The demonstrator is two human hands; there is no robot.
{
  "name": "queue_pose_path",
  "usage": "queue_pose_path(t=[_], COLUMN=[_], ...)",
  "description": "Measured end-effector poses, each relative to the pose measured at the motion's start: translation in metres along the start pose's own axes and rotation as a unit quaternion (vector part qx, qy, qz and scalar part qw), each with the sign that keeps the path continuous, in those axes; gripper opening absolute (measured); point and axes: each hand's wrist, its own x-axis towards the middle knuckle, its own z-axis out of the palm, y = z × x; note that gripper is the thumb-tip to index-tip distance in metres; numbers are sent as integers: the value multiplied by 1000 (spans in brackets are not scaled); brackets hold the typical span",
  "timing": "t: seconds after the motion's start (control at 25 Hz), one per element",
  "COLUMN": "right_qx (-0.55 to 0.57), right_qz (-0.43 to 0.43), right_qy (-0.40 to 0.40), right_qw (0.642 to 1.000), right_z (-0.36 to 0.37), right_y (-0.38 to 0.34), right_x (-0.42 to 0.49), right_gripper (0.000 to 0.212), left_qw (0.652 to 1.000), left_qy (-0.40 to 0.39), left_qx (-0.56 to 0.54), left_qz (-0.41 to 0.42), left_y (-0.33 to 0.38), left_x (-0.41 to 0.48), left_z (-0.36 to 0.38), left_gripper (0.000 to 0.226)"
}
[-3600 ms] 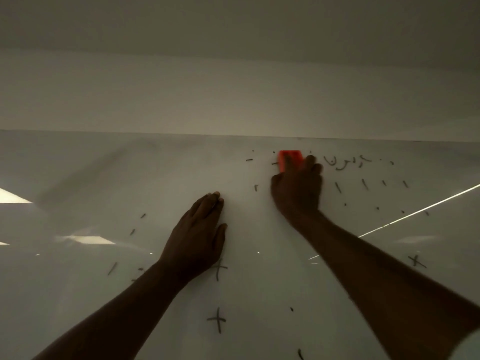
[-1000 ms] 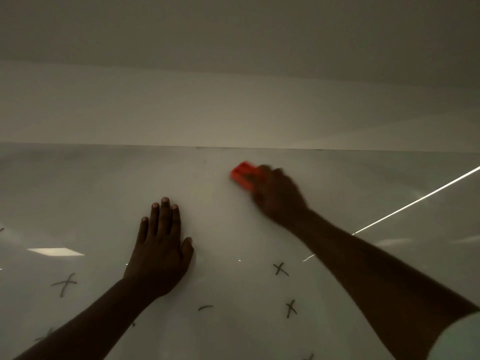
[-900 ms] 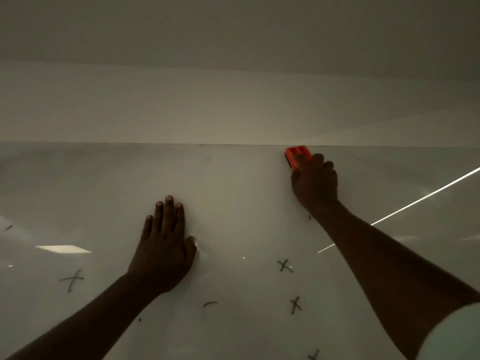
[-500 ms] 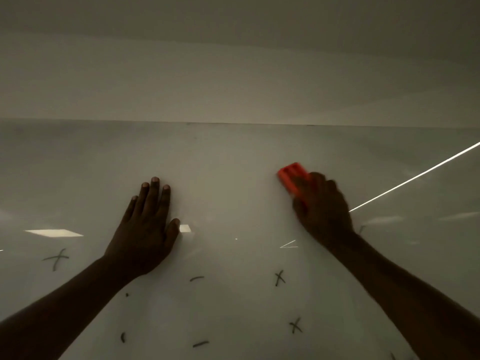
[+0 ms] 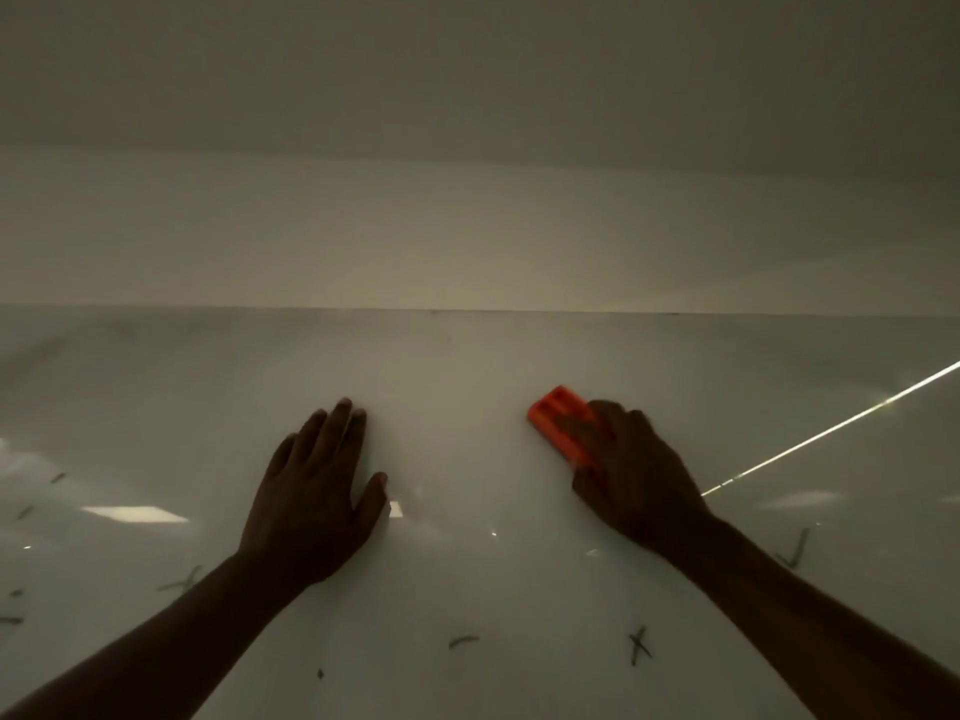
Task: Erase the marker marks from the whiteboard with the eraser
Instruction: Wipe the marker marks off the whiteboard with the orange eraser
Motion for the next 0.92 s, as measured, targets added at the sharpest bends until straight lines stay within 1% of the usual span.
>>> queue_pose_path(t=[0.04,0.08,0.12,0.16,0.2,0.24,0.28,0.32,0.36,0.4,0.44,0.48,0.52,0.56,0.6,0.64,0.72,0.76,0.8,0.84,0.88,0.92], right_qx=[-14,-23,-31,-25,-11,5,13,18,24,20,4,-19,-42,-49,-35,-10,23,34,22,4,-15,-25], right_qz=[110,217,311,376,406,391,316,192,76,0,-11,55,167,271,311,273,101,25,-13,20,113,214], right_qy=[14,27,34,40,43,51,43,8,-33,-56,-60,-47,-25,-10,-4,2,-39,-68,-77,-70,-42,-11], right_qw=[994,975,949,925,913,919,948,981,996,998,998,997,985,961,950,962,994,997,997,997,993,977], right_z=[3,11,20,29,34,39,46,48,47,45,40,40,41,42,47,51,56,56,50,44,41,36], right_y=[11,11,-1,-22,-49,-75,-99,-119,-124,-112,-93,-70,-52,-50,-62,-82,-123,-122,-107,-87,-72,-68], right_x=[20,40,61,86,108,128,143,148,152,157,160,164,166,167,171,176,177,173,172,170,165,150], right_gripper=[64,60,58,57,57,58,60,62,64,65,65,65,63,62,61,62,63,62,63,64,64,62], left_qw=[1000,999,999,999,998,998,999,999,1000,1000,1000,1000,1000,1000,1000,1000,1000,1000,1000,1000,1000,1000], left_qy=[-8,-10,-10,-7,-3,1,6,6,3,2,5,10,13,13,12,7,-3,-2,1,3,-1,-8], left_qx=[-6,-6,-6,-9,-16,-22,-23,-20,-12,-2,4,5,4,3,2,2,2,1,4,8,8,3], left_qz=[-22,-37,-46,-52,-54,-52,-47,-39,-29,-18,-8,-1,3,6,6,4,4,9,16,23,27,28], left_y=[-4,-6,-5,-3,-1,0,-2,-6,-12,-18,-22,-25,-25,-24,-23,-23,-26,-27,-29,-32,-34,-35], left_x=[4,6,6,5,5,5,5,5,5,5,4,4,4,4,5,6,5,4,4,3,2,2], left_z=[-1,0,3,6,8,9,9,8,7,4,3,2,2,3,4,5,4,2,0,-2,-2,-2], left_gripper=[97,98,97,96,95,95,96,98,102,106,107,106,104,101,98,97,97,96,96,95,95,94])
